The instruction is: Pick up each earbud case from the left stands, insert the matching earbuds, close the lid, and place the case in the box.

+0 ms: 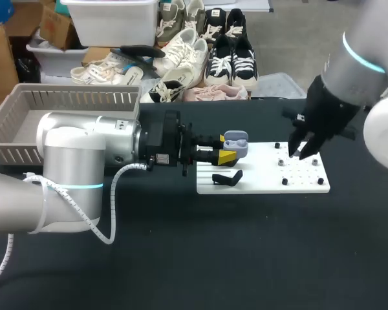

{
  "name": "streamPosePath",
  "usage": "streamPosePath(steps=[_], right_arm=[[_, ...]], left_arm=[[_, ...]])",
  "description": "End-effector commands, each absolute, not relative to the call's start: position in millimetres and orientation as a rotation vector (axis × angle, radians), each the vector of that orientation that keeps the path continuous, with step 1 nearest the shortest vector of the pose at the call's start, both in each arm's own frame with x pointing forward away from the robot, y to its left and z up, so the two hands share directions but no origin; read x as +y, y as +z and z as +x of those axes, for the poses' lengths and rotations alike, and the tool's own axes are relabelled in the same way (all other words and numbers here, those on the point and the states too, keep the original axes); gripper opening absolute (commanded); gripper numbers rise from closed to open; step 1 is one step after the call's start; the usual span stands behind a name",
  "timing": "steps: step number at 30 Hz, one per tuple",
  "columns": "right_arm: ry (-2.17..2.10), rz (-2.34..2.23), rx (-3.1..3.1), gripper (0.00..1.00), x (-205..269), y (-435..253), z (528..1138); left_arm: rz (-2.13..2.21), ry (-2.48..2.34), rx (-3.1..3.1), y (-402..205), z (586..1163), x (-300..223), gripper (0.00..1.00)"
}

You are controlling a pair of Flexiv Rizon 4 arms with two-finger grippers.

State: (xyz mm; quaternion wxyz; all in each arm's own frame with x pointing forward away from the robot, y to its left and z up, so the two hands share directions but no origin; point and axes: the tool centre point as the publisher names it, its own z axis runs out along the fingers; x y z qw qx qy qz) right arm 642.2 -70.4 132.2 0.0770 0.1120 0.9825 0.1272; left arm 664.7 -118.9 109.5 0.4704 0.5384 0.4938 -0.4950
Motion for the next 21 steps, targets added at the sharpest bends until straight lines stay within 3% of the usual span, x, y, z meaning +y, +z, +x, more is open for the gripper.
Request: streamPosePath(steps=[1, 10, 21], right_arm=[[0.355, 0.270, 2.980, 0.00, -66.3, 175.9, 631.2], [0.308, 0.072, 3.030, 0.00, -27.9, 218.6, 616.6], [0.217, -0.037, 3.093, 0.00, 21.9, 222.9, 626.5]], left_arm=[[1.321, -1.215, 1.208, 109.0, 665.9, -119.1, 0.00], [1.321, -1.215, 1.208, 109.0, 665.9, -119.1, 0.00], [1.321, -1.215, 1.208, 109.0, 665.9, -119.1, 0.00]])
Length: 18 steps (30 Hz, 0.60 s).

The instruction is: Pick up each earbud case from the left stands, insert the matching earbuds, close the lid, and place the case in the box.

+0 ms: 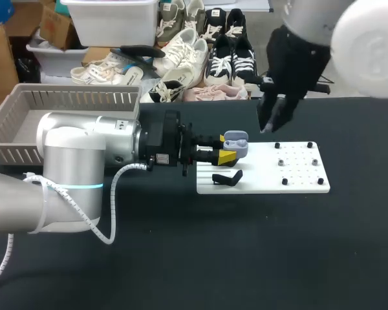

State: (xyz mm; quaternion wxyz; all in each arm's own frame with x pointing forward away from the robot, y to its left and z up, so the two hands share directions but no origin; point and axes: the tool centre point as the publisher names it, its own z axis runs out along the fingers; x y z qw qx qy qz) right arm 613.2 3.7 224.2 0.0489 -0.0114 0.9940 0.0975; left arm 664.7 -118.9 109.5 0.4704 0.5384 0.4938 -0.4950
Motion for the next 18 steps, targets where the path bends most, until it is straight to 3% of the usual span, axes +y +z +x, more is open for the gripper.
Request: streamPosePath(steps=[1, 18], right_arm=[[0.204, -0.034, 3.097, 0.00, 24.3, 221.9, 628.5], [0.187, -0.011, 3.125, 0.00, 40.4, 201.7, 644.2]], left_arm=[[1.321, -1.215, 1.208, 109.0, 665.9, -119.1, 0.00], [1.321, -1.215, 1.208, 109.0, 665.9, -119.1, 0.00]])
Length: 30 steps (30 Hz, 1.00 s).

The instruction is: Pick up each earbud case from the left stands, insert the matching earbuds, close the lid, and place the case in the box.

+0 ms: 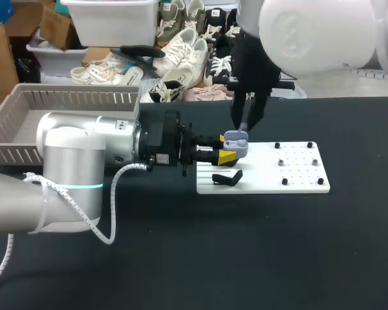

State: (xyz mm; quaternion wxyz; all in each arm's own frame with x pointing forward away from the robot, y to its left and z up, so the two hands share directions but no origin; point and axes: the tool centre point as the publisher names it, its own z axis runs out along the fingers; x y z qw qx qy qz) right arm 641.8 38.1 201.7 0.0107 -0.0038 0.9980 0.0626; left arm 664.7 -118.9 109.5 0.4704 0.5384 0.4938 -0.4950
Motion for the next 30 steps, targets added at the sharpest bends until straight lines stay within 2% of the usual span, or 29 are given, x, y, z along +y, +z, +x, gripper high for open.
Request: streamPosePath(steps=[1, 30], right_arm=[[0.187, -0.011, 3.125, 0.00, 40.4, 201.7, 644.2], [0.087, -0.221, 3.070, 0.00, 63.6, 182.4, 652.3]], left_arm=[[1.321, -1.215, 1.208, 109.0, 665.9, -119.1, 0.00], [1.321, -1.215, 1.208, 109.0, 665.9, -119.1, 0.00]])
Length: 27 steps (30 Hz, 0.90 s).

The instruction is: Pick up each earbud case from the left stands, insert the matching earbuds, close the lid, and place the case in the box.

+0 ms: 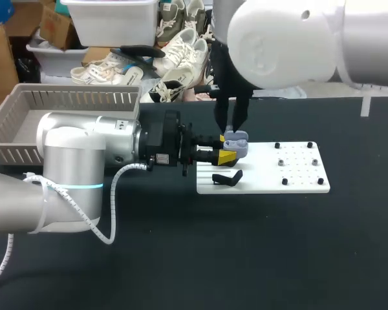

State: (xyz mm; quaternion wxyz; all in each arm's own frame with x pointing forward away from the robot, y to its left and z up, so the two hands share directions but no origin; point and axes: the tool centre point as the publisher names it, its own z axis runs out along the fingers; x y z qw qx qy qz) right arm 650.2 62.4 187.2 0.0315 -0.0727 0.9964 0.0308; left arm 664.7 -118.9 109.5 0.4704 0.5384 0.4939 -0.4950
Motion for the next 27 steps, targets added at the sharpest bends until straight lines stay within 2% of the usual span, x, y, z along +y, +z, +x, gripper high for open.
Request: streamPosePath(steps=[1, 27], right_arm=[[0.087, -0.221, 3.071, 0.00, 62.5, 180.7, 652.8], [0.088, -0.236, 3.101, 0.00, 56.1, 163.4, 654.5]], left_arm=[[1.321, -1.215, 1.208, 109.0, 665.9, -119.1, 0.00], [1.321, -1.215, 1.208, 109.0, 665.9, -119.1, 0.00]])
